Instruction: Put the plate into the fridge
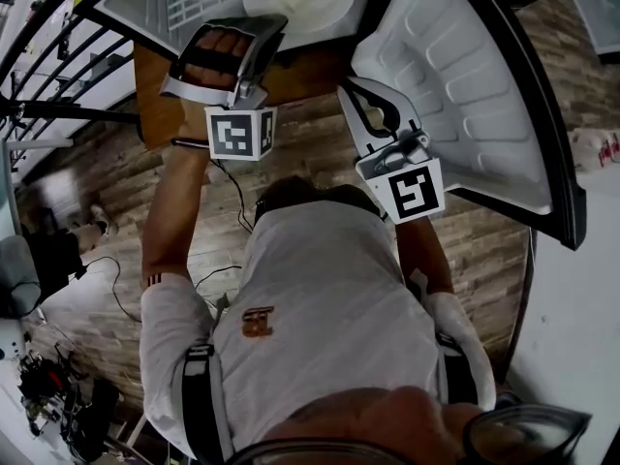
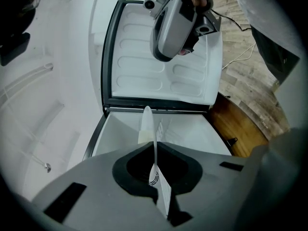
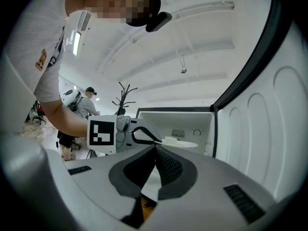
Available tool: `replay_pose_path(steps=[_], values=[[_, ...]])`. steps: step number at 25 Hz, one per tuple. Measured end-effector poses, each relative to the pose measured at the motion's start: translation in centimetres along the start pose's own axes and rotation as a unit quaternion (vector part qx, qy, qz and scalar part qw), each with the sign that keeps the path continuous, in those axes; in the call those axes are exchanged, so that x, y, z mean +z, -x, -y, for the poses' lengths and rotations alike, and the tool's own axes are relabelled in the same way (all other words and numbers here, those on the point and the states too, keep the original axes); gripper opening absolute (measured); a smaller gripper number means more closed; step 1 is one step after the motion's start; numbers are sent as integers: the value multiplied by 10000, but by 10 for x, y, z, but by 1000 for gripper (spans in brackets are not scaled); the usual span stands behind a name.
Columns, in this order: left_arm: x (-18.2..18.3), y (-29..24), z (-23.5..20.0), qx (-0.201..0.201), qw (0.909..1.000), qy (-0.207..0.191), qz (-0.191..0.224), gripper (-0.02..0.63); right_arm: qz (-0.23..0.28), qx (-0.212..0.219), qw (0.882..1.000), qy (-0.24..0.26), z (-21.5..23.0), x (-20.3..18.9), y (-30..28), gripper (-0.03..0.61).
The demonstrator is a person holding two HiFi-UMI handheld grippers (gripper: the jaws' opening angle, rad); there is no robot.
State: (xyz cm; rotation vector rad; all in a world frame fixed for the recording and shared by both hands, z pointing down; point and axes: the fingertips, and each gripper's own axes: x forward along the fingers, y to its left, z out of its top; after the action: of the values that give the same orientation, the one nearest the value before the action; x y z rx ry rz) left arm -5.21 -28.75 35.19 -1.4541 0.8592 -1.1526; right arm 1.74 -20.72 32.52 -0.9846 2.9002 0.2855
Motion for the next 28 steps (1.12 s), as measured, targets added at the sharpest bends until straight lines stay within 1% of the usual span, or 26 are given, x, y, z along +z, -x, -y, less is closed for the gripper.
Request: replay_pose_path(steps=[3, 8, 19, 28], values=[[-9, -14, 6, -64, 10000, -39, -45, 26, -28, -4, 10000, -27, 4, -8, -6, 32], [-13, -31, -2, -126, 9999, -65, -55, 26, -40, -93, 9999, -76, 12, -3, -7, 32], [-23, -71, -2, -332, 9994, -132, 24, 26, -206, -324, 9993, -19, 27, -5, -16, 32], [-40, -102, 4, -496, 9987, -89, -18, 26, -226, -420, 9989, -11, 36, -6, -32, 32]])
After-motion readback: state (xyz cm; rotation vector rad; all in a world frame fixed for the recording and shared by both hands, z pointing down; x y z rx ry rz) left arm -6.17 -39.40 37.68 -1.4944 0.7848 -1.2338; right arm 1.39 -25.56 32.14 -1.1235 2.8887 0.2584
